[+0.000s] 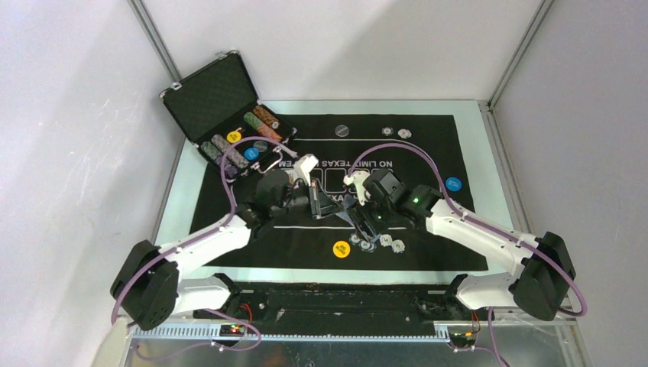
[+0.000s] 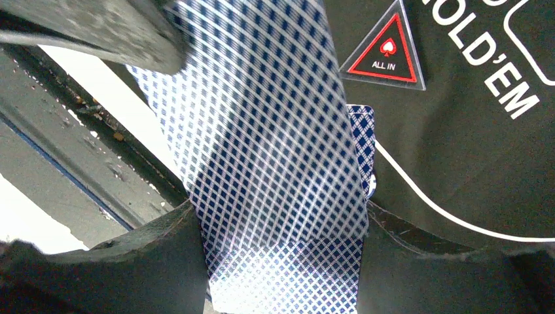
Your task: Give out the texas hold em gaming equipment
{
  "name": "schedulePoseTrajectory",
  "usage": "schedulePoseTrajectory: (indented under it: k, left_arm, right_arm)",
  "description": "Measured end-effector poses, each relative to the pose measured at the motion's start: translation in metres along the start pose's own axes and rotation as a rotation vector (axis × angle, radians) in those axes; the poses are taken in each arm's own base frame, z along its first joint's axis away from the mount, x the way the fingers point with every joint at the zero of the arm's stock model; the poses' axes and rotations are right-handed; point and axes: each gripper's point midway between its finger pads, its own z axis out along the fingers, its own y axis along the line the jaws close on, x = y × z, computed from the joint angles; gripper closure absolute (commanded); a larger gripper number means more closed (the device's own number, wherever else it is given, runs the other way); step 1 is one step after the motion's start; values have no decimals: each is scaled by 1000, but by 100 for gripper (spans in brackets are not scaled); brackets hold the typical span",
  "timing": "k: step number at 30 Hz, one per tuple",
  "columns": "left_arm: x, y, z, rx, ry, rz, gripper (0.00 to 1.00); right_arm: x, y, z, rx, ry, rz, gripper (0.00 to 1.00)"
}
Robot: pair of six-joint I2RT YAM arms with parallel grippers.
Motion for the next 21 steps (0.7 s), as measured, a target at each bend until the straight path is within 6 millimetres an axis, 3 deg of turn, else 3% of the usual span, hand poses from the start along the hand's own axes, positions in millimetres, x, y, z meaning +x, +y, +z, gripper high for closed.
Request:
schedulePoseTrajectory:
  k: [9, 17, 21]
  left_arm:
    - [-28, 4, -43, -78, -151, 122, 100]
    - [-56, 7, -78, -178, -267, 289, 100]
    - [-86, 6, -94, -275, -319, 487, 100]
  right_arm:
    - [4, -17, 3, 53, 24, 43, 100]
    - [4, -21, 2, 61, 23, 60, 100]
    - [3, -24, 2, 66, 21, 73, 100]
